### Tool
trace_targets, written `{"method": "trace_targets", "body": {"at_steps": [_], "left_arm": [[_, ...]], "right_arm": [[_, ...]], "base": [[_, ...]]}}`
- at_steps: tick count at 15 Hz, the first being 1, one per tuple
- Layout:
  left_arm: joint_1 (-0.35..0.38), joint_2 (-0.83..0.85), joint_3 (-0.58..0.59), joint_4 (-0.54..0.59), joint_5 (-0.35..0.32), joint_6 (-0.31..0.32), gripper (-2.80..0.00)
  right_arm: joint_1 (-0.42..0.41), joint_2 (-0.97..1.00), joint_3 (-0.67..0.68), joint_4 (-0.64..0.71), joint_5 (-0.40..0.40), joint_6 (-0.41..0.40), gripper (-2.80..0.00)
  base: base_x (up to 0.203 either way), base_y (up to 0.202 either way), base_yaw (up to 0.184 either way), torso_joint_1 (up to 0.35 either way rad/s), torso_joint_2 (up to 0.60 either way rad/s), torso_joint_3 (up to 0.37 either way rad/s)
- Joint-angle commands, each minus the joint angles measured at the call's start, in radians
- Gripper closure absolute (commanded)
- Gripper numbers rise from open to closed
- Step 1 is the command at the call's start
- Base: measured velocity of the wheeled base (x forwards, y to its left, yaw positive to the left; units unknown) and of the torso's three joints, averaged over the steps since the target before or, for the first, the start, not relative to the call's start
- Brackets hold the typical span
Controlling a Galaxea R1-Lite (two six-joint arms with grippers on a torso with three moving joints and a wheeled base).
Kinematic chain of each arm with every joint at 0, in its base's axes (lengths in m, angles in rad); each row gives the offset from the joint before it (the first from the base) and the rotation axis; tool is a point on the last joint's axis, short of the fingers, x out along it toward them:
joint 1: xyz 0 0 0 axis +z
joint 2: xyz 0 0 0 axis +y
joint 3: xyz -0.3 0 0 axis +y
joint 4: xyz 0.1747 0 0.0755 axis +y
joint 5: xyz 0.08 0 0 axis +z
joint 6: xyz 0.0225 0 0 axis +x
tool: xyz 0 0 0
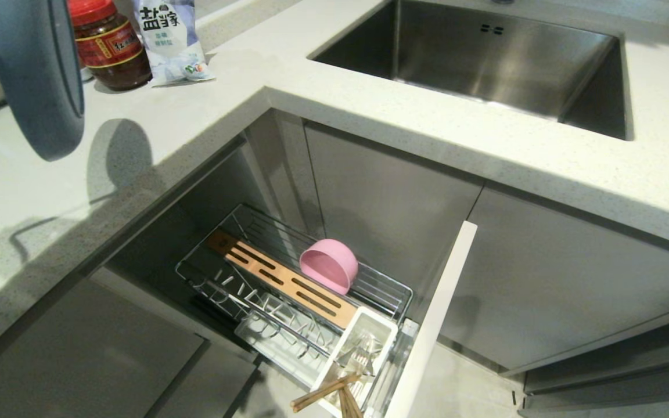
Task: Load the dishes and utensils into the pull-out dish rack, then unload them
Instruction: Pick up the plate and place it in the cupboard
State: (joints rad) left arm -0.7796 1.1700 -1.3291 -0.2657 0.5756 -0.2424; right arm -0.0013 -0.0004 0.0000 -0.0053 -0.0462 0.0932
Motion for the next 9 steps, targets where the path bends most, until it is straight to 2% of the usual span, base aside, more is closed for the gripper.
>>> {"method": "trace_targets", "body": {"at_steps": [1,3,6,9], "left_arm": [[-0.186,0.025,0.023,-0.063,0.065,-0.012,0.0],[-0.294,0.081,0.056,-0.133,0.141,-0.042,0.0],[-0.346,0.159,0.099,-0.221,0.219,-0.086,0.0],[-0.376,0.206,0.142,-0.265,0.265,-0.134,0.0]], "right_arm": [[0.0,-0.004,0.0,-0.001,-0.001,0.0,0.0],[0.001,-0.004,0.0,-0.001,0.0,0.0,0.0],[0.001,-0.004,0.0,-0.001,0.0,0.0,0.0],[0.0,-0.004,0.0,-0.001,0.0,0.0,0.0]], "base": [[0.0,0.0,0.0,0.0,0.0,0.0],[0.0,0.0,0.0,0.0,0.0,0.0],[0.0,0.0,0.0,0.0,0.0,0.0],[0.0,0.0,0.0,0.0,0.0,0.0]]}}
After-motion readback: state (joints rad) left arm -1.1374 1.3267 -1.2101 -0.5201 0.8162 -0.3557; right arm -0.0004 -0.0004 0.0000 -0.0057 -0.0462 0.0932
